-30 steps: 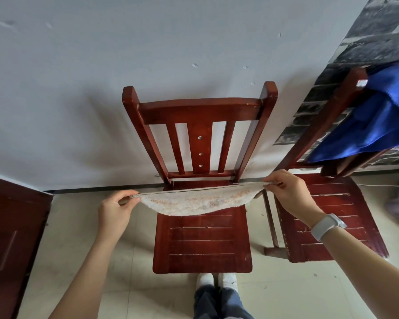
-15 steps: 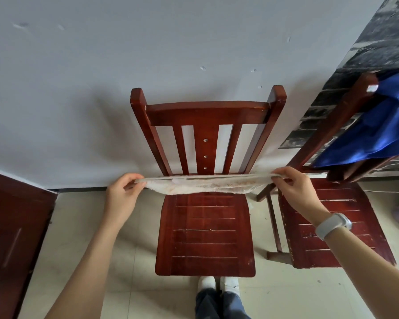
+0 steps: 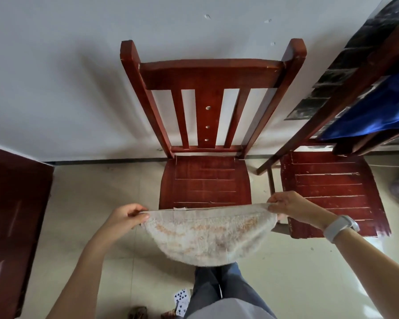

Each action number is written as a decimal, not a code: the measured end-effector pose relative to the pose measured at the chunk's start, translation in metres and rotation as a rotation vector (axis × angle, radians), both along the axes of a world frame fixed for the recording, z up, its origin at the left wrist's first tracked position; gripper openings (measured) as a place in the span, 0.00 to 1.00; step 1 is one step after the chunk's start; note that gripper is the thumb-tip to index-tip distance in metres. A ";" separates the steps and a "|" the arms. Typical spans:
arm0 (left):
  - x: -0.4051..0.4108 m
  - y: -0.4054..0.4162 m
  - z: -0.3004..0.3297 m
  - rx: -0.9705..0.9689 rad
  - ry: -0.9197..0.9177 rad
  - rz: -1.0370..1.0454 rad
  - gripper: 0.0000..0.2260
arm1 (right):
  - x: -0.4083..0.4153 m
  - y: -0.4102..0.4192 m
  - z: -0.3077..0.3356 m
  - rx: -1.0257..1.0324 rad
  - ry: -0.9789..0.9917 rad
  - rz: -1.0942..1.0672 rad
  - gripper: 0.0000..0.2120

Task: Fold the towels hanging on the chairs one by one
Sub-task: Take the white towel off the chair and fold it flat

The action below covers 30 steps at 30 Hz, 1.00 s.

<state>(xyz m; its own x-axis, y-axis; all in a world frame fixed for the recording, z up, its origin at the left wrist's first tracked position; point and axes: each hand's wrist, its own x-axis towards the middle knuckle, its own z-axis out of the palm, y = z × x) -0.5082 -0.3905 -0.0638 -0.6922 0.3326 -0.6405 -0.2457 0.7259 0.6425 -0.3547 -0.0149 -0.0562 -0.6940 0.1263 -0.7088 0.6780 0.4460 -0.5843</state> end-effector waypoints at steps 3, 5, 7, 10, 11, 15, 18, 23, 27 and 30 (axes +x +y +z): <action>-0.009 0.009 -0.020 -0.031 -0.004 0.026 0.08 | -0.010 0.000 -0.019 0.064 -0.006 -0.035 0.02; -0.020 0.019 -0.041 -0.051 0.007 0.046 0.09 | -0.019 0.000 -0.040 0.136 0.000 -0.073 0.04; -0.035 0.032 -0.067 -0.080 0.052 0.050 0.09 | -0.032 0.000 -0.066 0.219 0.019 -0.143 0.07; -0.060 0.055 -0.112 -0.097 0.130 0.081 0.03 | -0.057 0.004 -0.108 0.323 0.066 -0.230 0.09; -0.068 0.062 -0.128 -0.107 0.158 0.082 0.03 | -0.065 0.007 -0.122 0.340 0.080 -0.250 0.10; -0.096 0.092 -0.181 -0.114 0.301 0.113 0.08 | -0.092 0.020 -0.176 0.417 0.163 -0.357 0.10; -0.109 0.105 -0.202 -0.099 0.409 0.150 0.08 | -0.107 0.025 -0.200 0.456 0.209 -0.434 0.11; -0.120 0.109 -0.209 -0.069 0.518 0.172 0.07 | -0.116 0.029 -0.210 0.532 0.267 -0.458 0.12; -0.124 0.116 -0.202 -0.011 0.488 0.249 0.07 | -0.119 0.028 -0.201 0.548 0.326 -0.504 0.12; -0.119 0.118 -0.204 0.009 0.446 0.280 0.07 | -0.113 0.028 -0.202 0.480 0.237 -0.464 0.12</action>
